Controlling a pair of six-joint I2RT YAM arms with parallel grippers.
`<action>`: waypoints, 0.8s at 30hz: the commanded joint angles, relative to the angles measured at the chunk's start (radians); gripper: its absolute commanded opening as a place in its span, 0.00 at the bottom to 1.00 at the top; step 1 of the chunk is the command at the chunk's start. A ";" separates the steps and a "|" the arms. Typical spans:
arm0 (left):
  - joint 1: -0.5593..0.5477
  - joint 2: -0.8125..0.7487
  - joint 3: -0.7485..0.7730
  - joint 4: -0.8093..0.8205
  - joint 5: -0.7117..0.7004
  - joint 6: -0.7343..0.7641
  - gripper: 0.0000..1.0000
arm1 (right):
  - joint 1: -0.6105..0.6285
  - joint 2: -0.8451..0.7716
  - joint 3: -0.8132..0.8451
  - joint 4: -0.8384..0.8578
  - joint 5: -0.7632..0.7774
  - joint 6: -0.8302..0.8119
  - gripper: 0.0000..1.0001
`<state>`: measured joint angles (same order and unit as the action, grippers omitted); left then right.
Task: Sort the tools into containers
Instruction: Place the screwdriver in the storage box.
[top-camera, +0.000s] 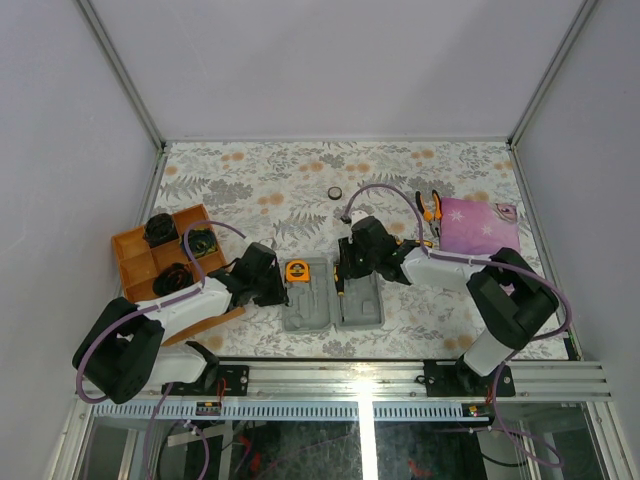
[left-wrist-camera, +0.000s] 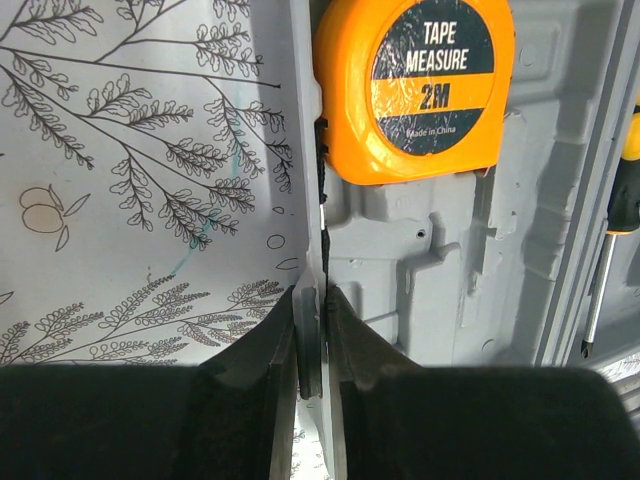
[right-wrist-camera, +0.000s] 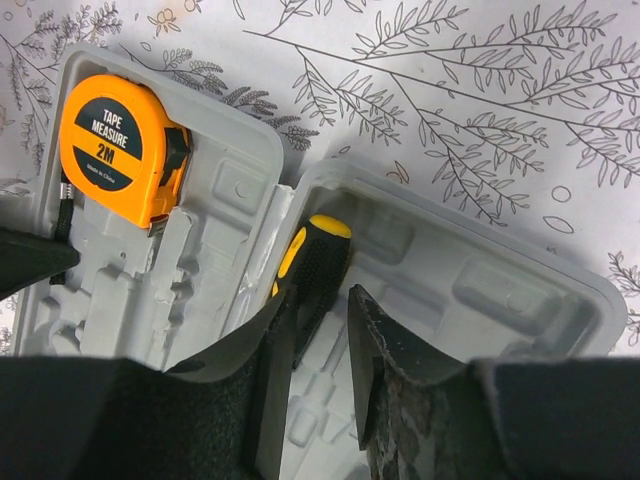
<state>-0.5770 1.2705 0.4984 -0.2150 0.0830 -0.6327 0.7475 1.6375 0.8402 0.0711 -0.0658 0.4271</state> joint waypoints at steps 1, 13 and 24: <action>-0.002 0.011 -0.005 0.000 0.008 0.014 0.12 | -0.007 0.059 0.024 0.006 -0.086 0.026 0.34; -0.002 0.018 0.001 0.002 0.009 0.018 0.12 | -0.014 0.151 0.086 -0.093 -0.206 0.045 0.40; -0.002 0.014 -0.003 -0.001 0.006 0.016 0.12 | -0.020 0.075 0.042 -0.006 -0.189 0.035 0.16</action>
<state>-0.5758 1.2705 0.4984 -0.2192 0.0837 -0.6327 0.7036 1.7447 0.9325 0.0475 -0.2008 0.4725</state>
